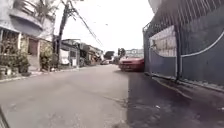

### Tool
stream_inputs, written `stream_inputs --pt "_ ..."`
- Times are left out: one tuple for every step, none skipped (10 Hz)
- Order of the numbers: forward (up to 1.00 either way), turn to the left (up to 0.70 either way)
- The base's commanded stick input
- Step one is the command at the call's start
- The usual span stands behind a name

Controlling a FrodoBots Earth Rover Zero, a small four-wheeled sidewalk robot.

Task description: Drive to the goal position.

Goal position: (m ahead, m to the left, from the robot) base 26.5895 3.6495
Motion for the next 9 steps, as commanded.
stream_inputs --pt "0.70 0.02" --pt "0.70 0.02" --pt "0.70 0.02" --pt "0.70 0.03" --pt "0.70 0.02" --pt "0.70 0.03" --pt "0.70 0.03" --pt "0.70 0.02" --pt "0.70 0.03"
